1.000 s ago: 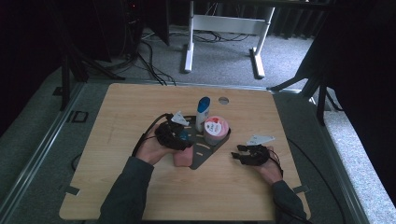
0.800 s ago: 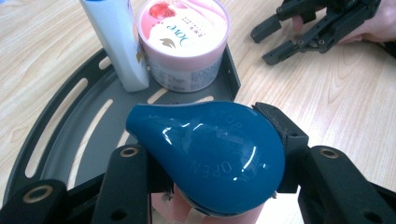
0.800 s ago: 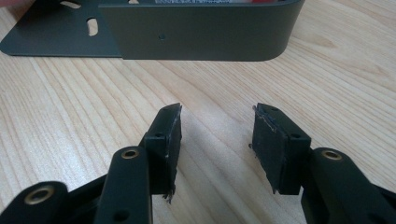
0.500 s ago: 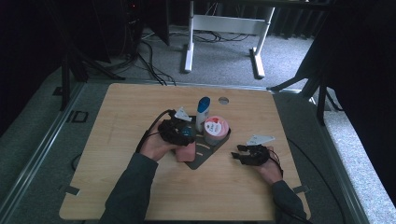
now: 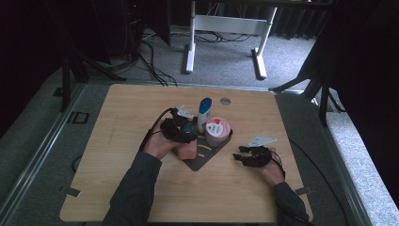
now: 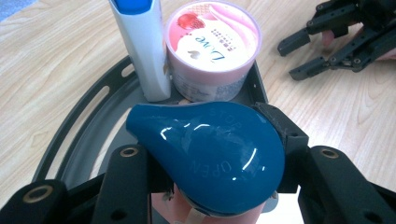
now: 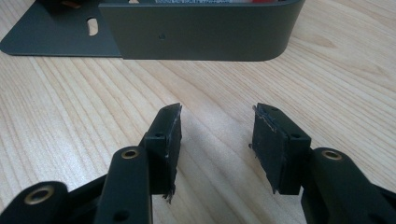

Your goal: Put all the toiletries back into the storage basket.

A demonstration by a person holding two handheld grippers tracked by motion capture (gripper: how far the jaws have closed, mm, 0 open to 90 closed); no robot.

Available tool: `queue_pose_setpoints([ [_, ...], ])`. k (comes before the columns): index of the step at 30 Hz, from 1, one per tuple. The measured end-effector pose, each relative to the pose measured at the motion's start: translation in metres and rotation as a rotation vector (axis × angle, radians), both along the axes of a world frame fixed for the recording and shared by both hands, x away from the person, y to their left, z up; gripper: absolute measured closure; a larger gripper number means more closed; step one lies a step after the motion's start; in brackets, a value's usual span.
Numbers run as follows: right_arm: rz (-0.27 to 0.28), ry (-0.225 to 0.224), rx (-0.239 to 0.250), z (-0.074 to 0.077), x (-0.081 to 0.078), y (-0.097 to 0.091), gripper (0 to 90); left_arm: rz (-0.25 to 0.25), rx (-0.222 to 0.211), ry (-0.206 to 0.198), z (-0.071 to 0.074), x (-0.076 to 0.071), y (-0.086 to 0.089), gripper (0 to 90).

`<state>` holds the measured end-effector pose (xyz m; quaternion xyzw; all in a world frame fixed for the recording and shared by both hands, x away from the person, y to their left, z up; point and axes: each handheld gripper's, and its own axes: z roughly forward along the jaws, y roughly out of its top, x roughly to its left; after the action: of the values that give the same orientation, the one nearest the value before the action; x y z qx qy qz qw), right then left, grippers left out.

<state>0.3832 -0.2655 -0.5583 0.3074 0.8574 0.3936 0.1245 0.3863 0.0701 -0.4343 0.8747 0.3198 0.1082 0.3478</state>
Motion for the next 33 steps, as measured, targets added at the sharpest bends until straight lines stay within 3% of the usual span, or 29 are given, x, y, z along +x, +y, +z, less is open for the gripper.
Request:
queue_pose_setpoints([
  [33,0.001,0.001,-0.001,0.000,0.000,0.000,52.1,0.149,-0.012,-0.025,-0.004,0.026,0.006,53.1],
])
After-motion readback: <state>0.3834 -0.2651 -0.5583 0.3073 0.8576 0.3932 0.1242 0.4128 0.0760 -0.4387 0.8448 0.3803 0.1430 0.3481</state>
